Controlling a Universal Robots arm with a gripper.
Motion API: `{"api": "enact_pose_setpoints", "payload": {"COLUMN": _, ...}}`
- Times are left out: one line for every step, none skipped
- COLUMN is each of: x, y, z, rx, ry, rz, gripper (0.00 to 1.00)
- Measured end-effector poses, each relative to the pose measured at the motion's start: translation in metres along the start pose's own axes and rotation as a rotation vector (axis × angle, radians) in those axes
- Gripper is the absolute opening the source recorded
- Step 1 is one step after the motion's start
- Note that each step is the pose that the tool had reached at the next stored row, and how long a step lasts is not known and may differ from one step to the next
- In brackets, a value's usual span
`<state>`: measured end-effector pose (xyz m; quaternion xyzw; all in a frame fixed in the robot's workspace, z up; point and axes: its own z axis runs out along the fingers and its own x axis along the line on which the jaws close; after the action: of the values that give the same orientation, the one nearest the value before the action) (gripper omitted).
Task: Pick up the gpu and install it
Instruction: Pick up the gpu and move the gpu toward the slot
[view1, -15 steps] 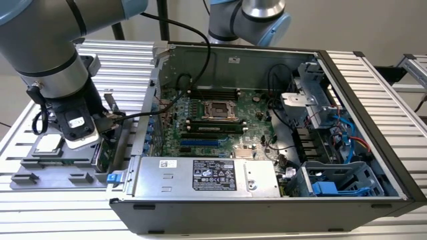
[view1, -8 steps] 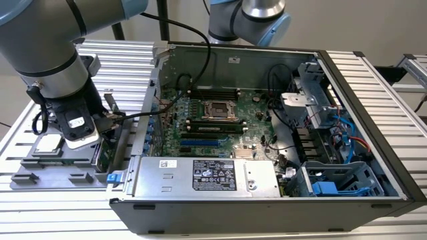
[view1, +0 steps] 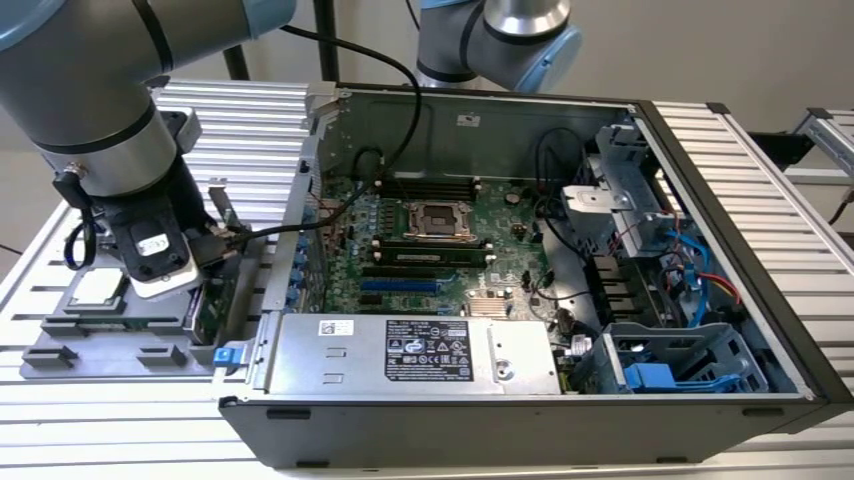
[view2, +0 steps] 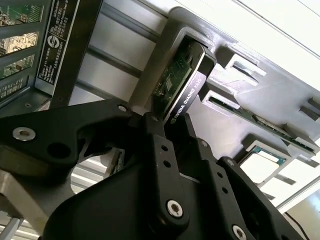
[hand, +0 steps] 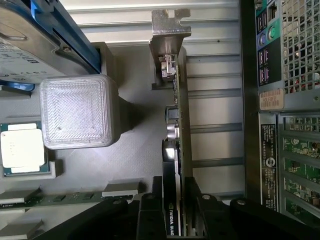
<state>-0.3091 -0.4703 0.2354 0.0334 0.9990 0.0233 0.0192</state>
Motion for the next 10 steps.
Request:
{"api": "enact_pose_setpoints", "payload": {"x": 0.0000, "y": 0.0000, "z": 0.0000, "rx": 0.0000, "ry": -0.0001, "rz": 0.000, "gripper": 0.00}}
{"api": "enact_pose_setpoints", "payload": {"x": 0.0000, "y": 0.0000, "z": 0.0000, "rx": 0.0000, "ry": -0.0001, "rz": 0.000, "gripper": 0.00}}
{"api": "enact_pose_setpoints", "payload": {"x": 0.0000, "y": 0.0000, "z": 0.0001, "rx": -0.0001, "ry": -0.0002, "rz": 0.000, "gripper": 0.00}}
{"api": "enact_pose_setpoints", "payload": {"x": 0.0000, "y": 0.0000, "z": 0.0001, "rx": -0.0001, "ry": -0.0002, "rz": 0.000, "gripper": 0.00}}
{"api": "enact_pose_setpoints", "payload": {"x": 0.0000, "y": 0.0000, "z": 0.0002, "rx": -0.0002, "ry": -0.0003, "rz": 0.000, "gripper": 0.00}}
{"api": "enact_pose_setpoints", "payload": {"x": 0.0000, "y": 0.0000, "z": 0.0002, "rx": -0.0002, "ry": -0.0003, "rz": 0.000, "gripper": 0.00}}
{"api": "enact_pose_setpoints", "payload": {"x": 0.0000, "y": 0.0000, "z": 0.0002, "rx": -0.0002, "ry": -0.0003, "rz": 0.000, "gripper": 0.00}}
{"api": "enact_pose_setpoints", "payload": {"x": 0.0000, "y": 0.0000, "z": 0.0002, "rx": -0.0002, "ry": -0.0003, "rz": 0.000, "gripper": 0.00}}
{"api": "enact_pose_setpoints", "payload": {"x": 0.0000, "y": 0.0000, "z": 0.0002, "rx": -0.0001, "ry": -0.0002, "rz": 0.000, "gripper": 0.00}}
{"api": "enact_pose_setpoints", "payload": {"x": 0.0000, "y": 0.0000, "z": 0.0002, "rx": -0.0002, "ry": -0.0003, "rz": 0.000, "gripper": 0.00}}
